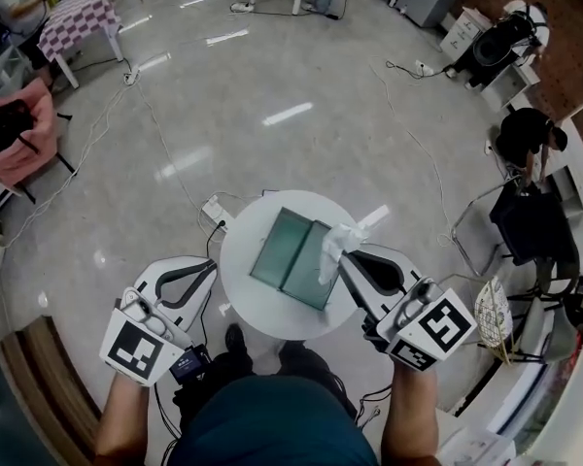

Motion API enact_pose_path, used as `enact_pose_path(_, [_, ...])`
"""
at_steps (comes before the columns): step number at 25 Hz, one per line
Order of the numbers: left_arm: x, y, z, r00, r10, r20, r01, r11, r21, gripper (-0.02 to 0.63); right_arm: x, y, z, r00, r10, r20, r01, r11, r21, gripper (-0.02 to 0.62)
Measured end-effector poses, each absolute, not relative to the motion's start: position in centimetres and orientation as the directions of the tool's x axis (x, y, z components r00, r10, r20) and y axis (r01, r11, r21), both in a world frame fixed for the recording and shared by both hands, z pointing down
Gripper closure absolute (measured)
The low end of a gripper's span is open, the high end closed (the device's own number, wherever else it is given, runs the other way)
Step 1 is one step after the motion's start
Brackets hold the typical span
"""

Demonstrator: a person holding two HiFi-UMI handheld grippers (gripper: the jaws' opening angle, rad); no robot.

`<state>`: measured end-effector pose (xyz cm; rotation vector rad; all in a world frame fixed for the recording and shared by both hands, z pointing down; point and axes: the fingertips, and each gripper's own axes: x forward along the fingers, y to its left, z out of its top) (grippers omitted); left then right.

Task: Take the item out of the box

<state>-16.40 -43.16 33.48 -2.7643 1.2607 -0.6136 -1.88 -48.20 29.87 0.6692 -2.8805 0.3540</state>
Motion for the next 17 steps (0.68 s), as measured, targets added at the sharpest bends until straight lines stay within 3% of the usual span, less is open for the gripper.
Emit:
enact_pose_path(10, [-13.5,-41.0,31.9,0.619,-0.718,0.318,-0.693,-0.69,-0.209,0.583,0.6,-45.5,27.5,-0.878,-0.435,0.201,-0.466,0.871,-0.152,0.552])
enact_pose_path(17, [-18.2,-44.3,33.7,0.621,-0.712,0.328,-0.695,-0.694,-0.19,0.583,-4.0,-49.2,29.1,-0.871,-0.437,0.223,-0.473,0.869,-0.146,0.552])
